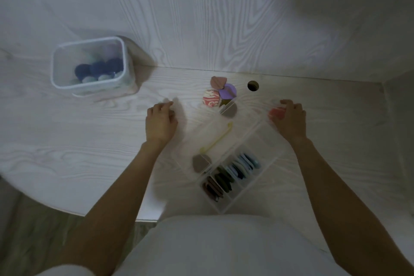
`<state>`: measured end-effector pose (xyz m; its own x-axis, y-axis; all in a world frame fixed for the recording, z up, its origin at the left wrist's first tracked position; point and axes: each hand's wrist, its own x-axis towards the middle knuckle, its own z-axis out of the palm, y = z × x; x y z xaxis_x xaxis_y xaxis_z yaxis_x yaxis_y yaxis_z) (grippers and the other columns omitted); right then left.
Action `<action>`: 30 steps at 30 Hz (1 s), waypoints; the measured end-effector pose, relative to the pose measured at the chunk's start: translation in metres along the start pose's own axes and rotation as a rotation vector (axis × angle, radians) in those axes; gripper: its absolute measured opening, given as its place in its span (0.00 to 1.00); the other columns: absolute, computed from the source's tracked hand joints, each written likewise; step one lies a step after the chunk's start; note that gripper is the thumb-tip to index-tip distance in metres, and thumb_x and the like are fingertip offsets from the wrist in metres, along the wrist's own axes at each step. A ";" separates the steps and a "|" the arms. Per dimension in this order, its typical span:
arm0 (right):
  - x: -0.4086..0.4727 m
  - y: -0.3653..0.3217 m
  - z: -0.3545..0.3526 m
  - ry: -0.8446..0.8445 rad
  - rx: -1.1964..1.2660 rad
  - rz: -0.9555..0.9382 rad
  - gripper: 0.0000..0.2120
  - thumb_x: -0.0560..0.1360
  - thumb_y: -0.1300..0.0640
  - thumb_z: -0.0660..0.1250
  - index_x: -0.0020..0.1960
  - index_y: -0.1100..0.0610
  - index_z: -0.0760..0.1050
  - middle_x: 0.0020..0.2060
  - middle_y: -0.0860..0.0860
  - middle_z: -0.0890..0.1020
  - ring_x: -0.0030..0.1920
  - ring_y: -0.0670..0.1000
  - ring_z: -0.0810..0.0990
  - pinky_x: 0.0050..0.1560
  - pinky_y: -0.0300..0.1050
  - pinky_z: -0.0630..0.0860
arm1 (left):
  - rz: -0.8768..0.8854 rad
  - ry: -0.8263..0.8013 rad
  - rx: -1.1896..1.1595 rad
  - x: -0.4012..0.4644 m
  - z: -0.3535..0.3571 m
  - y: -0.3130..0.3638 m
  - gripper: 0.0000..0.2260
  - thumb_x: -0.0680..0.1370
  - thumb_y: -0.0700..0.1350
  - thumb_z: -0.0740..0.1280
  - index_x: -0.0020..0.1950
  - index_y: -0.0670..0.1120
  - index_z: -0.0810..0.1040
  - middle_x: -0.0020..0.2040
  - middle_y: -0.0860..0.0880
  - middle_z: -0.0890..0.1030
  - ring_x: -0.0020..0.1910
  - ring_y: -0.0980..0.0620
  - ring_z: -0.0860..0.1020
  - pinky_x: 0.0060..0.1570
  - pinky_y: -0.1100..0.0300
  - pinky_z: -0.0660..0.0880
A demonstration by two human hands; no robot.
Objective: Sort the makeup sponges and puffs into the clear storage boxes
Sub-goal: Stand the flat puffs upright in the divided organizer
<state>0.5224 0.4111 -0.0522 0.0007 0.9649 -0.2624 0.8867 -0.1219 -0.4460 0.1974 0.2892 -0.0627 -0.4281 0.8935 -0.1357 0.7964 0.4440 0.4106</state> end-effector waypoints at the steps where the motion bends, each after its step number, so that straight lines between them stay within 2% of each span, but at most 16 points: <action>1: 0.000 0.001 -0.002 0.026 0.057 0.010 0.23 0.72 0.53 0.72 0.63 0.59 0.70 0.59 0.62 0.71 0.58 0.62 0.71 0.56 0.50 0.69 | -0.043 -0.030 0.014 0.000 0.002 -0.005 0.20 0.73 0.41 0.67 0.64 0.41 0.73 0.61 0.36 0.73 0.58 0.34 0.69 0.58 0.47 0.67; 4: -0.010 -0.001 -0.011 0.141 0.187 -0.024 0.16 0.73 0.54 0.71 0.57 0.60 0.75 0.52 0.60 0.76 0.51 0.57 0.76 0.49 0.40 0.68 | -0.058 -0.062 0.005 -0.001 0.004 -0.010 0.18 0.72 0.44 0.70 0.60 0.41 0.75 0.58 0.37 0.74 0.57 0.37 0.69 0.57 0.51 0.64; 7: -0.036 -0.013 -0.023 0.201 0.375 -0.105 0.14 0.73 0.49 0.71 0.52 0.58 0.77 0.46 0.53 0.77 0.45 0.48 0.76 0.43 0.34 0.70 | -0.105 -0.029 -0.174 -0.004 -0.003 -0.002 0.16 0.71 0.43 0.72 0.57 0.42 0.76 0.55 0.40 0.74 0.51 0.45 0.74 0.52 0.62 0.67; 10: -0.069 -0.021 -0.029 0.204 0.462 -0.176 0.10 0.74 0.53 0.70 0.52 0.57 0.77 0.45 0.50 0.78 0.44 0.45 0.77 0.40 0.27 0.72 | -0.064 0.013 -0.277 -0.012 -0.014 0.014 0.11 0.74 0.41 0.70 0.55 0.44 0.77 0.52 0.43 0.76 0.45 0.49 0.77 0.45 0.68 0.68; 13: -0.100 -0.018 -0.028 0.219 0.453 -0.209 0.07 0.75 0.58 0.68 0.52 0.57 0.77 0.46 0.49 0.80 0.43 0.45 0.78 0.40 0.27 0.72 | 0.030 0.049 -0.446 -0.021 -0.028 0.037 0.15 0.72 0.38 0.71 0.57 0.44 0.76 0.44 0.48 0.81 0.37 0.59 0.77 0.40 0.78 0.68; 15: -0.115 -0.014 -0.028 0.244 0.448 -0.191 0.06 0.75 0.61 0.67 0.52 0.55 0.77 0.44 0.46 0.79 0.42 0.45 0.78 0.39 0.28 0.72 | 0.095 0.067 -0.539 -0.028 -0.036 0.060 0.14 0.71 0.39 0.73 0.55 0.46 0.78 0.41 0.51 0.81 0.37 0.60 0.78 0.41 0.73 0.73; 18: -0.133 -0.005 -0.032 0.310 0.475 -0.139 0.08 0.74 0.64 0.67 0.49 0.52 0.76 0.39 0.43 0.77 0.39 0.42 0.77 0.37 0.26 0.71 | 0.384 -0.002 -0.589 -0.039 -0.033 0.106 0.08 0.73 0.44 0.70 0.51 0.46 0.81 0.44 0.52 0.84 0.42 0.55 0.82 0.42 0.59 0.79; 20: -0.141 0.004 -0.036 0.355 0.495 -0.101 0.08 0.74 0.63 0.68 0.49 0.53 0.76 0.38 0.43 0.77 0.38 0.43 0.76 0.37 0.26 0.70 | 0.594 -0.129 -0.604 -0.047 -0.023 0.138 0.08 0.75 0.44 0.67 0.51 0.44 0.81 0.45 0.52 0.84 0.44 0.55 0.82 0.45 0.60 0.78; 23: -0.147 0.012 -0.039 0.388 0.534 -0.069 0.07 0.73 0.63 0.68 0.50 0.57 0.77 0.39 0.46 0.78 0.38 0.45 0.76 0.36 0.25 0.70 | 0.856 -0.229 -0.423 -0.050 -0.003 0.168 0.06 0.75 0.39 0.68 0.50 0.42 0.83 0.46 0.47 0.82 0.41 0.58 0.78 0.48 0.75 0.70; 24: -0.148 0.012 -0.040 0.397 0.541 -0.064 0.07 0.73 0.63 0.68 0.50 0.58 0.77 0.39 0.47 0.79 0.38 0.44 0.76 0.36 0.25 0.69 | 0.903 -0.257 -0.350 -0.051 0.003 0.171 0.06 0.74 0.39 0.69 0.49 0.42 0.83 0.46 0.46 0.79 0.40 0.57 0.77 0.46 0.75 0.70; 27: -0.150 0.014 -0.040 0.406 0.553 -0.059 0.06 0.73 0.62 0.69 0.50 0.58 0.77 0.39 0.46 0.79 0.37 0.41 0.76 0.35 0.25 0.69 | 0.998 -0.318 -0.166 -0.057 0.021 0.166 0.06 0.74 0.41 0.68 0.47 0.43 0.84 0.45 0.45 0.78 0.38 0.50 0.79 0.40 0.64 0.74; 30: -0.150 0.014 -0.035 0.379 0.539 -0.073 0.08 0.73 0.64 0.69 0.51 0.57 0.77 0.41 0.47 0.80 0.38 0.44 0.77 0.36 0.26 0.70 | 1.027 -0.329 -0.043 -0.062 0.028 0.155 0.08 0.74 0.40 0.65 0.47 0.43 0.84 0.45 0.45 0.80 0.41 0.46 0.79 0.42 0.60 0.73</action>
<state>0.5510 0.2727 0.0112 0.1991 0.9782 0.0596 0.5349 -0.0575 -0.8430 0.3597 0.3042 -0.0162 0.5771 0.8145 0.0589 0.6910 -0.5255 0.4964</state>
